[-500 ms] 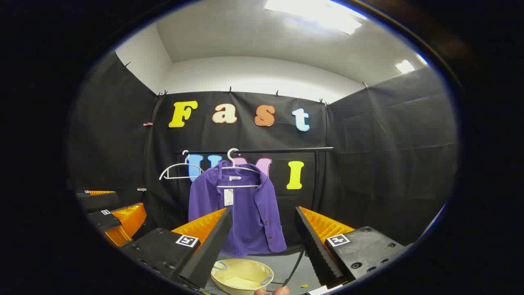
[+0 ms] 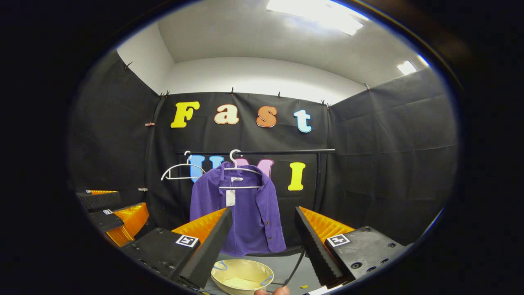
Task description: Grasp the clothes on the hanger with both hands and then place them into the laundry hamper below.
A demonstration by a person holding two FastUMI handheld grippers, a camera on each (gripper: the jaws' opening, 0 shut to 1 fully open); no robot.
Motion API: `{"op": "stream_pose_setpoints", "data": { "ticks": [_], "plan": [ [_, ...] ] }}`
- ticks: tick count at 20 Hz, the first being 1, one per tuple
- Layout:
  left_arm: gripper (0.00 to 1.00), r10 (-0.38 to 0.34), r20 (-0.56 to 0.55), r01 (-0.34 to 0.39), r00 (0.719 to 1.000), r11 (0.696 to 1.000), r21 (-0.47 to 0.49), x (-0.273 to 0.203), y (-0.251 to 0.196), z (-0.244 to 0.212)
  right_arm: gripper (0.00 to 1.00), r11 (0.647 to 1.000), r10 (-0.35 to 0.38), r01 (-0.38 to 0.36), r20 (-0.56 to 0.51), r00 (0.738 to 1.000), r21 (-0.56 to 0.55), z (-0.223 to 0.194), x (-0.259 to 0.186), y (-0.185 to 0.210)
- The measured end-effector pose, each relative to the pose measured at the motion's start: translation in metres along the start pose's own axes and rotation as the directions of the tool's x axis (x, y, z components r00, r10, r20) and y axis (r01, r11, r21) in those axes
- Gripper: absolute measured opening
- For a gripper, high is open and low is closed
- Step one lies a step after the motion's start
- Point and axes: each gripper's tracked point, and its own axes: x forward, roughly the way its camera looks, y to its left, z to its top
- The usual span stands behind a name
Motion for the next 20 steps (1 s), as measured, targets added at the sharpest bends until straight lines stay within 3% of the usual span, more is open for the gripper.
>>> {"op": "stream_pose_setpoints", "data": {
  "ticks": [14,20],
  "plan": [
    [0.97,-0.002,-0.008,0.002,1.0,1.0,-0.007,0.003,-0.003,-0.004,0.99,1.0,-0.012,0.012,-0.014,1.0,-0.005,-0.004,-0.003,-0.009],
    [0.97,0.003,-0.018,-0.003,1.0,1.0,-0.004,0.026,-0.025,-0.006,0.98,1.0,0.006,-0.007,-0.026,1.0,-0.01,-0.011,0.029,-0.022]
  ]
}}
